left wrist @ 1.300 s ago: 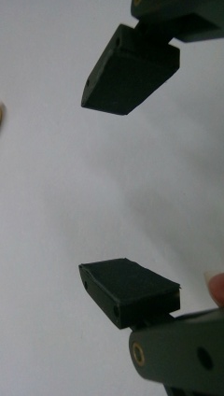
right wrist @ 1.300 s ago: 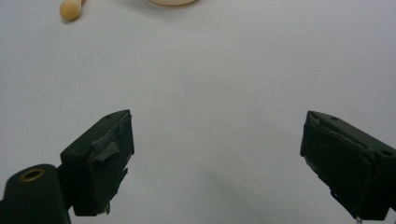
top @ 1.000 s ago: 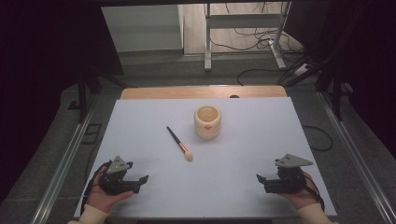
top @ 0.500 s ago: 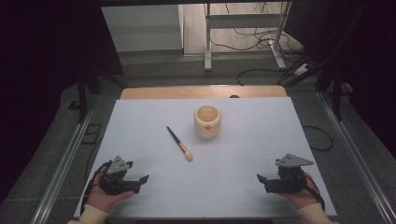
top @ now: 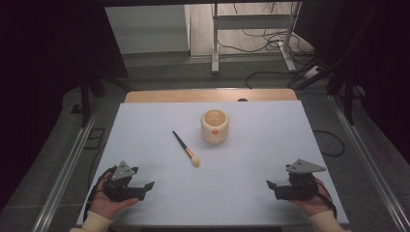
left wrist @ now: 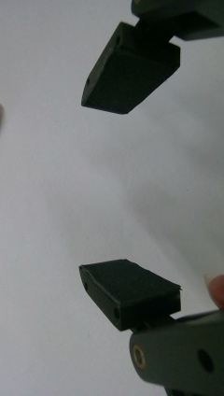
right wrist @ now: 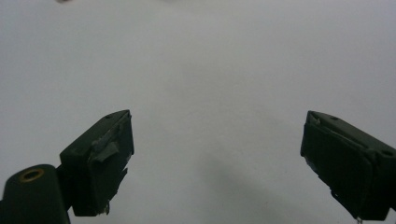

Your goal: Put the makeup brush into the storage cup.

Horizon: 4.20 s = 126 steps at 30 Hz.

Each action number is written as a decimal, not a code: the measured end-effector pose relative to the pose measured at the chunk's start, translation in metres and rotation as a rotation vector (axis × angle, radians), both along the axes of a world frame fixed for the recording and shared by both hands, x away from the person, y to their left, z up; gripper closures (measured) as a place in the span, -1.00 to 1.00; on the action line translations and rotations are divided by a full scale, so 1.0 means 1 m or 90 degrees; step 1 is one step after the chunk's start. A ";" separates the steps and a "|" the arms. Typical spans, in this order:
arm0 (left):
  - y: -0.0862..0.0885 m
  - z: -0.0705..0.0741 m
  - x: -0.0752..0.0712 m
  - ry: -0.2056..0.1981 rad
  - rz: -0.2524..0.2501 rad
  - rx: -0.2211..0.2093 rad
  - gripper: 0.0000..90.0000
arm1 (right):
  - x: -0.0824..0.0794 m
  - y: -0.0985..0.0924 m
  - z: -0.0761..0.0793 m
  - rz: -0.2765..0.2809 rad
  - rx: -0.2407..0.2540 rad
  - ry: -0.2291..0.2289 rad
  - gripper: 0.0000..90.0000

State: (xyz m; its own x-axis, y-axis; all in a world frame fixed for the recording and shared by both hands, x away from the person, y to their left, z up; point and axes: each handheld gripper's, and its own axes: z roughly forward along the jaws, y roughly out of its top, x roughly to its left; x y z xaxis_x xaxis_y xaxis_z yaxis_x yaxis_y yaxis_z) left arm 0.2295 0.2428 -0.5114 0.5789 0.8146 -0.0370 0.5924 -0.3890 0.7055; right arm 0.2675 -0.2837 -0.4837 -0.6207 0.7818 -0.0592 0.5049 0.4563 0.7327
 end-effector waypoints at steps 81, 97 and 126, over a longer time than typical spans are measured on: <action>-0.018 0.079 0.059 -0.117 -0.256 0.129 -0.79 | -0.004 0.002 0.003 0.018 -0.002 -0.014 -0.78; -0.028 0.086 0.072 -0.117 -0.324 0.169 -0.79 | -0.004 0.002 0.003 0.021 -0.001 -0.014 -0.78; -0.034 0.089 0.099 -0.139 -0.391 0.222 -0.78 | -0.003 0.003 0.001 0.022 -0.005 -0.008 -0.78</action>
